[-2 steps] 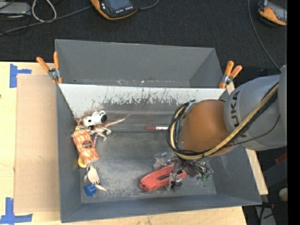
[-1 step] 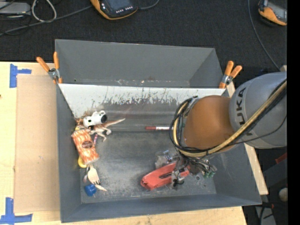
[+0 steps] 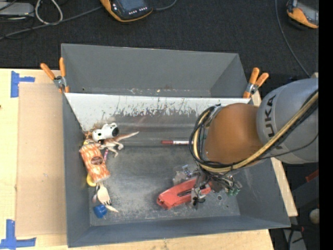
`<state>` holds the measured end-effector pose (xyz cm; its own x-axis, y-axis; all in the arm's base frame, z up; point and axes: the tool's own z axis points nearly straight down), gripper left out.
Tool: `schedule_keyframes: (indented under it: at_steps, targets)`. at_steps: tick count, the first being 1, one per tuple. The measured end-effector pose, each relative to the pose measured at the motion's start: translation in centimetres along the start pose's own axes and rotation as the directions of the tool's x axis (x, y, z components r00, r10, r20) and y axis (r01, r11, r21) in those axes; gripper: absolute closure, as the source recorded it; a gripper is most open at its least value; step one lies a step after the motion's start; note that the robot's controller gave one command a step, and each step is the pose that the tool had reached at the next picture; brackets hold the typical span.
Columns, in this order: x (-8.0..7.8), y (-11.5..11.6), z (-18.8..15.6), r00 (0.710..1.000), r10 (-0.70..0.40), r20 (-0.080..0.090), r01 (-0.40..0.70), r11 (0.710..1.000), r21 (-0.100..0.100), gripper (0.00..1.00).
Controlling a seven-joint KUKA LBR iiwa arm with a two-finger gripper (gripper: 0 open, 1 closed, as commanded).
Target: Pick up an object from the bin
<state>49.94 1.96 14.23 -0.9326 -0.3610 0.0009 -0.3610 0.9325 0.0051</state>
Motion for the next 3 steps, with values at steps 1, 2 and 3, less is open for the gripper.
schedule_keyframes:
  at_steps: [1, 2, 3]
  targets:
    - [0.0, 0.0, 0.0, 1.000, 0.000, 0.000, 0.000, 1.000, 0.000, 1.00]
    - [0.0, 0.0, -0.7, 1.000, 0.000, -0.002, 0.000, 1.000, -0.001, 1.00]
    - [0.0, 0.0, -3.3, 1.000, 0.002, 0.000, -0.002, 1.000, 0.000, 1.00]
